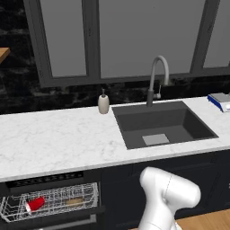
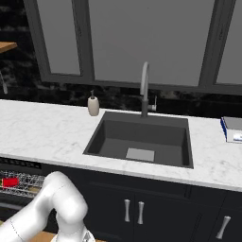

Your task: Pick up the cup and bowl from the counter, place them in the dishwasher, and close the dishwasher door.

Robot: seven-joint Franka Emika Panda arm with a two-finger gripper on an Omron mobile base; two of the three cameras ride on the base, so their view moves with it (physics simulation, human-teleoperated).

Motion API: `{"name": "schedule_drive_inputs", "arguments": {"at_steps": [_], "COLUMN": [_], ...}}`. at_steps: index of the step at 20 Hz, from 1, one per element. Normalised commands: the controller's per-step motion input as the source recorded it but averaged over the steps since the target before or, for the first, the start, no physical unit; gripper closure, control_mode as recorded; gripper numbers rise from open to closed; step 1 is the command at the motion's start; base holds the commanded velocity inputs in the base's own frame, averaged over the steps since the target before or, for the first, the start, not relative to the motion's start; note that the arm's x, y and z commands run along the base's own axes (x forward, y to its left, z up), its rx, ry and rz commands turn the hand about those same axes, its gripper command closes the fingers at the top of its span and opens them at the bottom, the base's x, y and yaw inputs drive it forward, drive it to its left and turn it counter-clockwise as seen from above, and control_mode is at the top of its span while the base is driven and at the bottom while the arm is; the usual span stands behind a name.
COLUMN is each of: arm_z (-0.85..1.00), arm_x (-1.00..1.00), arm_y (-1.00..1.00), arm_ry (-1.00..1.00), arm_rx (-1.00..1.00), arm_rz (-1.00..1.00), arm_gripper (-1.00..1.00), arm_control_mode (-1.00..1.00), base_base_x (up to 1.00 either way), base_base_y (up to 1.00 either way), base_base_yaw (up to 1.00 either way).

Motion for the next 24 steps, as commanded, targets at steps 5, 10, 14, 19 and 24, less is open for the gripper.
{"name": "schedule_drive_inputs", "arguments": {"at_steps": [5, 10, 14, 19, 24], "arm_z": [-1.00, -1.00, -1.00, -1.00, -1.00], "arm_x": [1.00, 1.00, 1.00, 1.00, 1.00], "arm_y": [0.00, 0.00, 0.00, -0.01, -0.11], "arm_ry": [-0.41, -0.37, -0.37, -0.39, -0.48], "arm_rx": [-0.22, -0.20, -0.18, -0.16, -0.15], "arm_rz": [0.00, 0.00, 0.00, 0.00, 0.00], "arm_gripper": [-1.00, -1.00, -1.00, -1.00, -1.00], "arm_control_mode": [-1.00, -1.00, -1.00, -1.00, -1.00], "base_base_x": [0.00, 0.00, 0.00, 0.00, 0.00], "base_base_y": [0.00, 0.00, 0.00, 0.00, 0.00], "base_base_yaw": [0.00, 0.00, 0.00, 0.00, 0.00]}}
